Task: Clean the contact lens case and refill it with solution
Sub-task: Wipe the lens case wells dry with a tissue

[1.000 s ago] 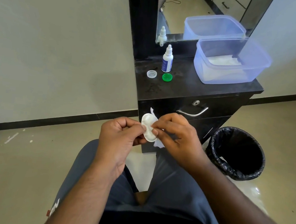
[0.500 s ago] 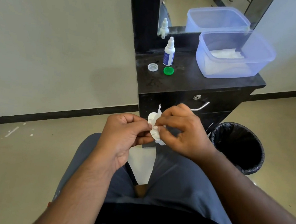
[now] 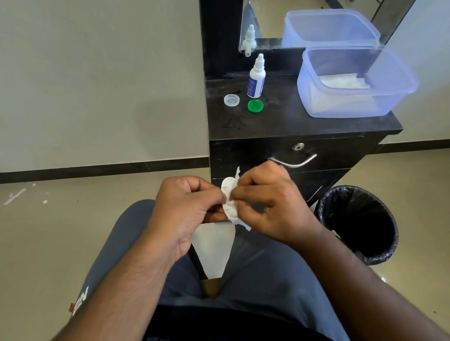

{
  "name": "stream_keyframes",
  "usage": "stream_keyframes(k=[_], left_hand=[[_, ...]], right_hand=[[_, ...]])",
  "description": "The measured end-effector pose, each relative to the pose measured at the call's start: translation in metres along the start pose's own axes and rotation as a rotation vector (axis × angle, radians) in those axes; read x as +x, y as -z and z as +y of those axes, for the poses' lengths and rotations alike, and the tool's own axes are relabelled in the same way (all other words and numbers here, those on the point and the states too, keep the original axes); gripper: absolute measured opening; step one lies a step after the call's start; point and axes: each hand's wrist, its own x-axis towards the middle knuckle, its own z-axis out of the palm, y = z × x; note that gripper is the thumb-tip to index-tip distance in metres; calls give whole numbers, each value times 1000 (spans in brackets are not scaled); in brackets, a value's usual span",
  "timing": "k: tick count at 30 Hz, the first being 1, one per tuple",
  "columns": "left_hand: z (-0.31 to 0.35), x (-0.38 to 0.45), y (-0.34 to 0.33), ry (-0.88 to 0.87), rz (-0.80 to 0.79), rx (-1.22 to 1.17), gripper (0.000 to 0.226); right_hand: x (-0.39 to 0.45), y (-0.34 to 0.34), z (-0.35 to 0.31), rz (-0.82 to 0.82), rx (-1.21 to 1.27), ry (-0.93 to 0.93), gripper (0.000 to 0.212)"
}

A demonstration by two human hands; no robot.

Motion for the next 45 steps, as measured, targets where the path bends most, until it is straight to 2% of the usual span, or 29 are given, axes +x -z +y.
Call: stream_keyframes(k=[3,6,11,14,16,18,21,27,36,40,45], left_hand=[[-1,0,-1,2,13,6,13],[-2,-1,-1,-7,5,-3,11],[-4,1,1,18,2,-32,15],[-4,3,2,7,17,-52,9],[-4,2,1,6,29,-42,13],[-4,2,1,0,34,-41,18],[-3,3,4,-19,49,-74,9],[2,4,8,13,33,-139,9],[9,4,12,56,-24,-209,12],[9,2,12,71,-12,-226,8],[7,-1,8,82,10,-229,1]], right_hand=[[-1,0,-3,-61,-20,70,15],[-1,2,0,-19,-58,23,16],[-1,2,-7,10,-195,234,13],[-2,5,-3,79,-241,200,10],[-5,-1,-5,64,-232,207,11],[-9,-8,-5,81,-218,161,12],[-17,-14,-3,191,-139,-13,14],[-18,-18,-7,242,-60,-156,20],[-15,-17,-11,271,-45,-134,23],[-17,-21,-11,246,-6,-197,23],[-14,-28,-16,189,50,-255,8]])
